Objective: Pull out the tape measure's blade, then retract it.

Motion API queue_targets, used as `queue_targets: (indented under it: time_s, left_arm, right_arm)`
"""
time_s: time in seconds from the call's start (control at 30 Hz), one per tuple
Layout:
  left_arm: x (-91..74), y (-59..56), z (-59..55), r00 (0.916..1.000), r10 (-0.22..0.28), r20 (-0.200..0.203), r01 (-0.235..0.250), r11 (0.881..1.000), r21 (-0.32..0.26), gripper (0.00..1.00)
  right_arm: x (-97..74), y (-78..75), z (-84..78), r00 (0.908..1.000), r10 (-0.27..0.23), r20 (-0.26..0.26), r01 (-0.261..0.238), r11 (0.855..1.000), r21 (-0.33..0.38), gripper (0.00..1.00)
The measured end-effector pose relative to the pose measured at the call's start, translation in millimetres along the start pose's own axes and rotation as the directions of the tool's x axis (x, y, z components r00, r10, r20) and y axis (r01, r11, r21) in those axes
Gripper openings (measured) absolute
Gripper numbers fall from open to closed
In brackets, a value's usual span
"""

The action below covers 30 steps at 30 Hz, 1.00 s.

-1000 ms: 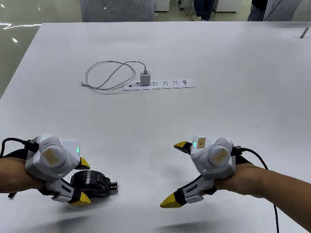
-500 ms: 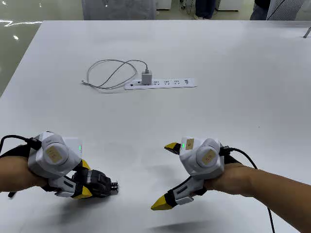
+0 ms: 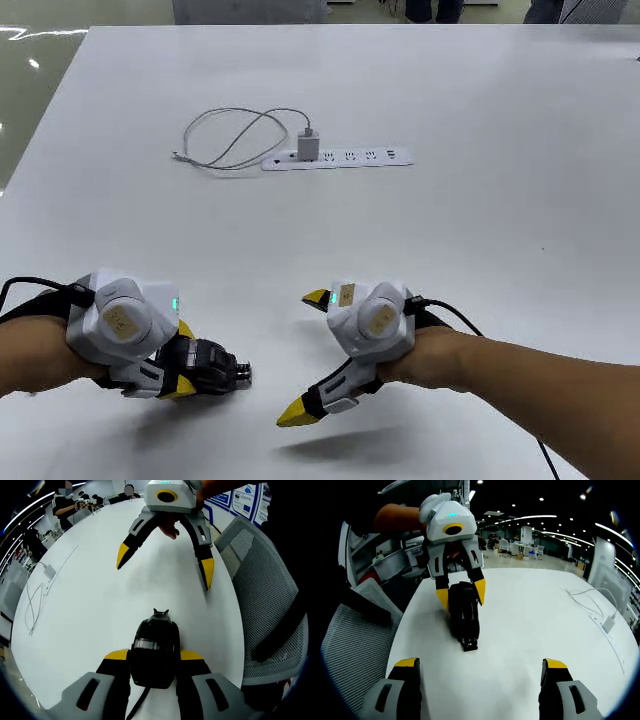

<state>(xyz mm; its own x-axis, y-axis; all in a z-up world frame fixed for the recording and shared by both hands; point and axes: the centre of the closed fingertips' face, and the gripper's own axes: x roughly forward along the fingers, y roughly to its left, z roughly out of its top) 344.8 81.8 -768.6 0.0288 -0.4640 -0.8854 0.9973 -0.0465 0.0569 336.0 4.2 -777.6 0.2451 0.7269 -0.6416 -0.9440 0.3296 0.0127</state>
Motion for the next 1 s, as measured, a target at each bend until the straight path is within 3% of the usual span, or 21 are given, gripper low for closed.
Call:
queue_targets:
  time_s: [0.17,0.23,0.33,0.57,0.73,0.9,1.0]
  left_arm:
    - [0.4,0.6,-0.7,1.0000,-0.007,0.000,0.007,1.000,-0.022,0.30]
    - [0.6,0.8,-0.9,1.0000,-0.007,0.004,0.007,1.000,-0.028,0.30]
    - [0.9,2.1,-1.3,0.9999,-0.002,0.016,0.003,0.999,-0.041,0.30]
    - [1.0,2.2,-1.5,0.9998,-0.007,0.019,0.007,0.999,-0.043,0.30]
    - [0.7,2.1,-1.5,0.9995,-0.006,0.031,0.008,0.999,-0.050,0.30]
    - [0.9,2.3,-2.0,0.9996,-0.007,0.026,0.008,0.999,-0.049,0.30]
    - [0.9,2.3,-2.1,0.9996,-0.006,0.027,0.008,0.999,-0.050,0.30]
  right_arm:
    - [13.5,3.2,5.2,0.9998,0.020,-0.003,-0.020,1.000,-0.021,0.99]
    - [15.4,6.1,4.3,0.9989,0.039,-0.025,-0.040,0.998,-0.053,0.82]
    - [22.0,8.0,6.8,0.9983,0.052,-0.026,-0.054,0.996,-0.065,0.77]
    - [32.0,11.5,7.2,0.9955,0.079,-0.053,-0.084,0.992,-0.091,0.47]
    - [38.6,12.1,10.6,0.9948,0.088,-0.052,-0.092,0.992,-0.083,0.33]
    - [44.4,17.8,11.1,0.9918,0.108,-0.069,-0.114,0.989,-0.091,0.29]
    - [47.7,16.6,10.9,0.9906,0.106,-0.086,-0.115,0.987,-0.113,0.22]
